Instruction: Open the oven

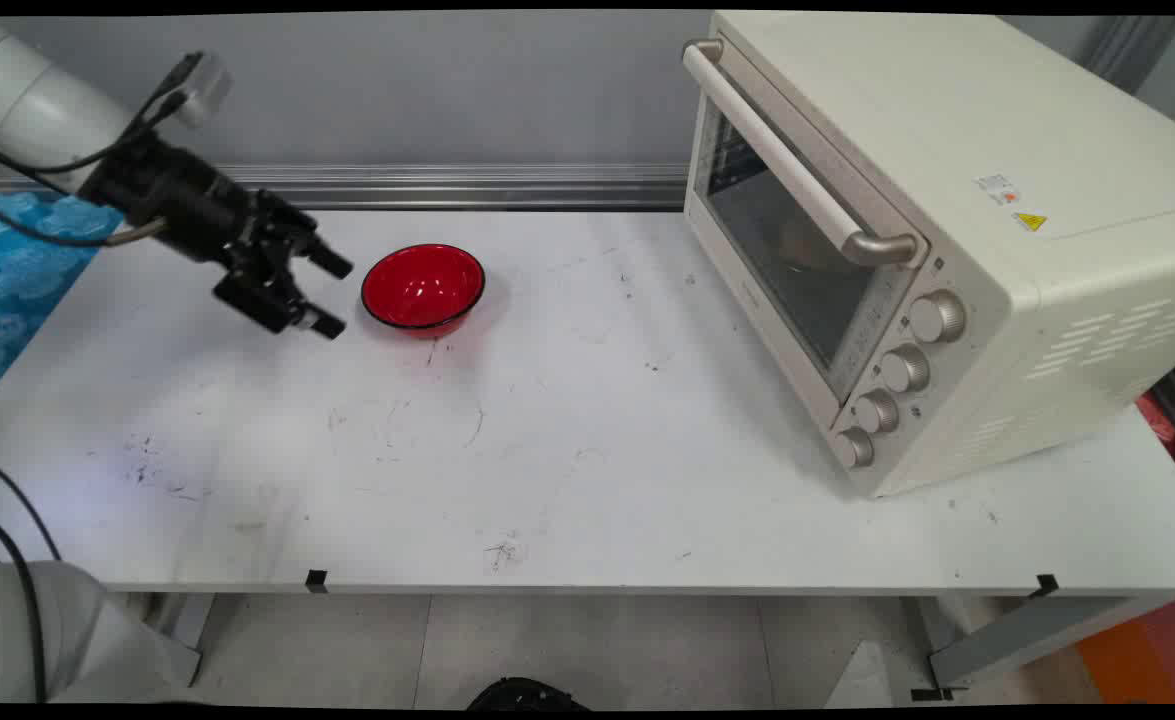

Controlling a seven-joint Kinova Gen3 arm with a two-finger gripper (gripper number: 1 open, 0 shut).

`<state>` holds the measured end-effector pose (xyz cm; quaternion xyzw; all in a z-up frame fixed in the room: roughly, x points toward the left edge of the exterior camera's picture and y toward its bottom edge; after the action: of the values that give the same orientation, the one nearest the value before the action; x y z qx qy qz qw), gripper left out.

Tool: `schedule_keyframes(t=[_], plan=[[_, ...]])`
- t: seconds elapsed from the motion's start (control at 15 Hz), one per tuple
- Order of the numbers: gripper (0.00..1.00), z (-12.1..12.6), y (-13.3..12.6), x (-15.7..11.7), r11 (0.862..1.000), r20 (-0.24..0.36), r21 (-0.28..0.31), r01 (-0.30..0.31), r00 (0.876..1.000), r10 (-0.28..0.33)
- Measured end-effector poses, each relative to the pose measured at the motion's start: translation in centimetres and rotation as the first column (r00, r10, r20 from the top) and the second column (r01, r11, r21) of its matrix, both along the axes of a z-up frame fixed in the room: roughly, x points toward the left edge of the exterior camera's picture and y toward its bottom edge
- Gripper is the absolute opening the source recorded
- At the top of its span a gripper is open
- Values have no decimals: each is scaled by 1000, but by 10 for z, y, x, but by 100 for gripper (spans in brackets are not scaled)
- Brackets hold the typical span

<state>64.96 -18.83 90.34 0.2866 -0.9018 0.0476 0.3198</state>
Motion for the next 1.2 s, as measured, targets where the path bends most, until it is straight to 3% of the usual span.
schedule_keyframes(t=[0.73, 1.2], plan=[[100, 40, -71, -83, 993, -71, -94, -78, 995, 71], [100, 71, -126, -143, 981, -119, -166, -98, 990, 79]])
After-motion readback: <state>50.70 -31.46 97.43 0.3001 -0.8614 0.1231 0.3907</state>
